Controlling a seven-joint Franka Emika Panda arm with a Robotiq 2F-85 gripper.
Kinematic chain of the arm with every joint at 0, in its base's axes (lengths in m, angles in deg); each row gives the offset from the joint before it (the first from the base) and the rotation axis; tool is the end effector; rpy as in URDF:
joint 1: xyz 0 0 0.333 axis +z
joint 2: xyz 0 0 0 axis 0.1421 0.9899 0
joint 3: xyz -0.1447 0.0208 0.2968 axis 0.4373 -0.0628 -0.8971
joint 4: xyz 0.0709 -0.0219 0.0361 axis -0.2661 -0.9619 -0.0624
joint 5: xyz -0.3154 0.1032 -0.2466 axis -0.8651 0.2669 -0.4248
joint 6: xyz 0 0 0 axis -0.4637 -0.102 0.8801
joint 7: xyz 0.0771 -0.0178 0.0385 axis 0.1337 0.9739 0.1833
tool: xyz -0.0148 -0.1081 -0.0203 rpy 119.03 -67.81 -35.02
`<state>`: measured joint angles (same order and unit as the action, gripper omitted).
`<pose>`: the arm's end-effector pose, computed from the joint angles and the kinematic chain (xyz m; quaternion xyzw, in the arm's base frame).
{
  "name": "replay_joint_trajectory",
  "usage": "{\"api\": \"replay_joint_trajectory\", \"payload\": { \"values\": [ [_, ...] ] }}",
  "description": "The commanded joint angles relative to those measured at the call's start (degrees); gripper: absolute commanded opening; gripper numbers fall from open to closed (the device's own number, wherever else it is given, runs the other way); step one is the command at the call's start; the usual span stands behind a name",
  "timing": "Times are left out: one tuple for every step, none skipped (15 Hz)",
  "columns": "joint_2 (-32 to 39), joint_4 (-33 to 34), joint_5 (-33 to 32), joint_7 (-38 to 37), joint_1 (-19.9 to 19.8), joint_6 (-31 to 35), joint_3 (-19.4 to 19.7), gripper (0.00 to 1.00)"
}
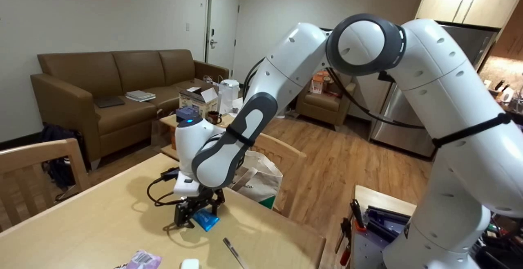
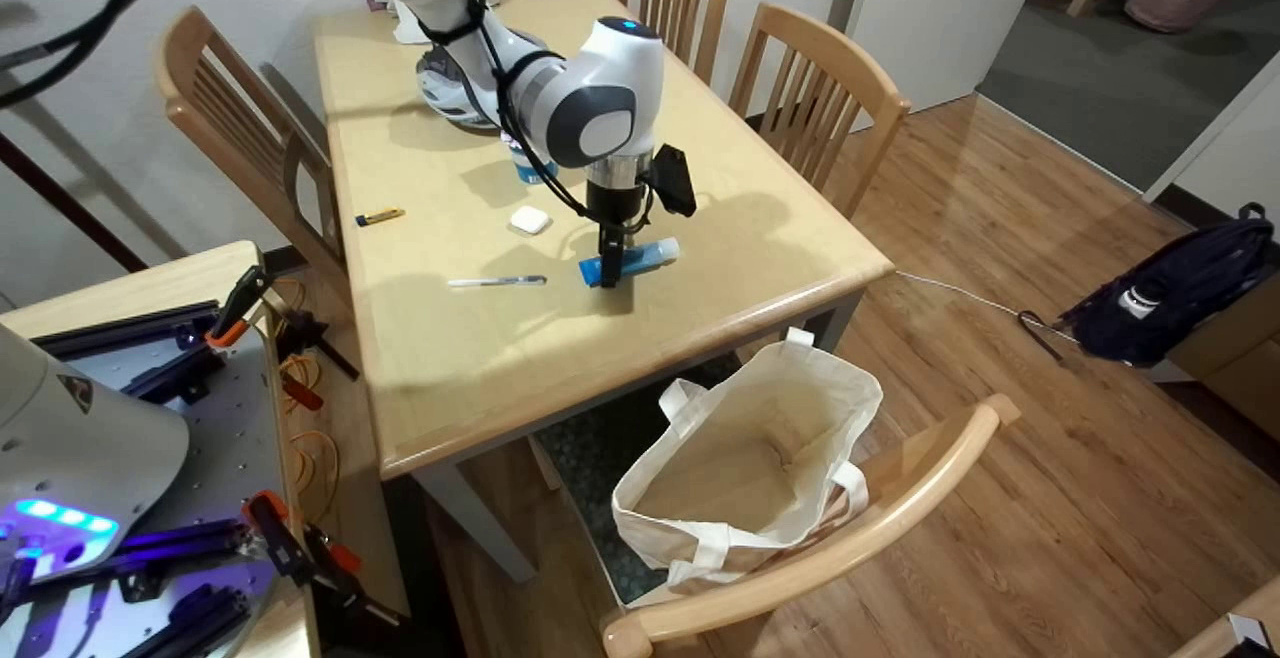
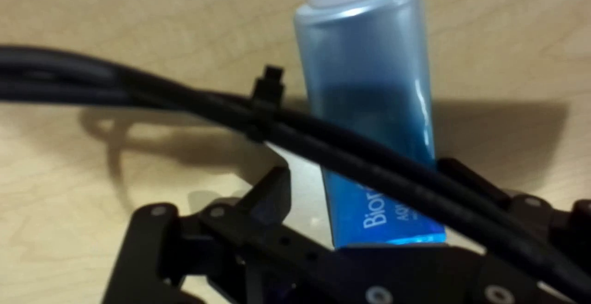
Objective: Put the blue tube in the bag
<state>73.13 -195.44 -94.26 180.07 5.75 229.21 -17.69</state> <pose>0.6193 0.0798 0.0563 -0.2358 -0.9687 0.0351 0.0696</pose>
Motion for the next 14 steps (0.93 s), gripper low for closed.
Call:
{"api": "replay_joint_trajectory", "payload": {
  "values": [
    [-0.39, -2.47, 1.91, 2.09, -2.49, 2.84, -1.52, 0.55],
    [-0.37, -2.41, 1.95, 2.08, -2.65, 2.67, -1.53, 0.48],
    [-0.33, -2.15, 2.00, 2.22, -2.81, 2.24, -1.67, 0.42],
    [-0.32, -1.96, 1.97, 2.42, -2.92, 1.99, -1.76, 0.34],
    [-0.45, -1.62, 2.07, 2.24, -2.91, 1.20, -1.74, 0.28],
    [-0.63, -1.48, 1.88, 1.90, -2.70, 0.79, -1.51, 0.23],
    [-0.96, -1.32, 2.06, 1.72, -2.81, 0.20, -1.49, 0.15],
    [-1.33, -1.30, 1.98, 1.31, -2.70, -0.20, -1.14, 0.09],
    [-1.97, -1.44, 2.03, 0.81, -2.75, -0.45, -0.78, 0.01],
    [-2.58, -1.65, 2.08, 0.36, -2.77, -0.57, -0.43, 0.01],
    [-3.29, -1.87, 1.89, -0.07, -2.58, -0.84, 0.14, 0.00],
    [-3.94, -2.11, 1.80, -0.27, -2.57, -0.84, 0.54, 0.00],
    [-4.45, -2.27, 1.80, -0.71, -2.52, -0.47, 1.03, 0.00],
    [-4.83, -2.35, 1.82, -0.74, -2.60, -0.36, 1.30, 0.01]
  ]
}}
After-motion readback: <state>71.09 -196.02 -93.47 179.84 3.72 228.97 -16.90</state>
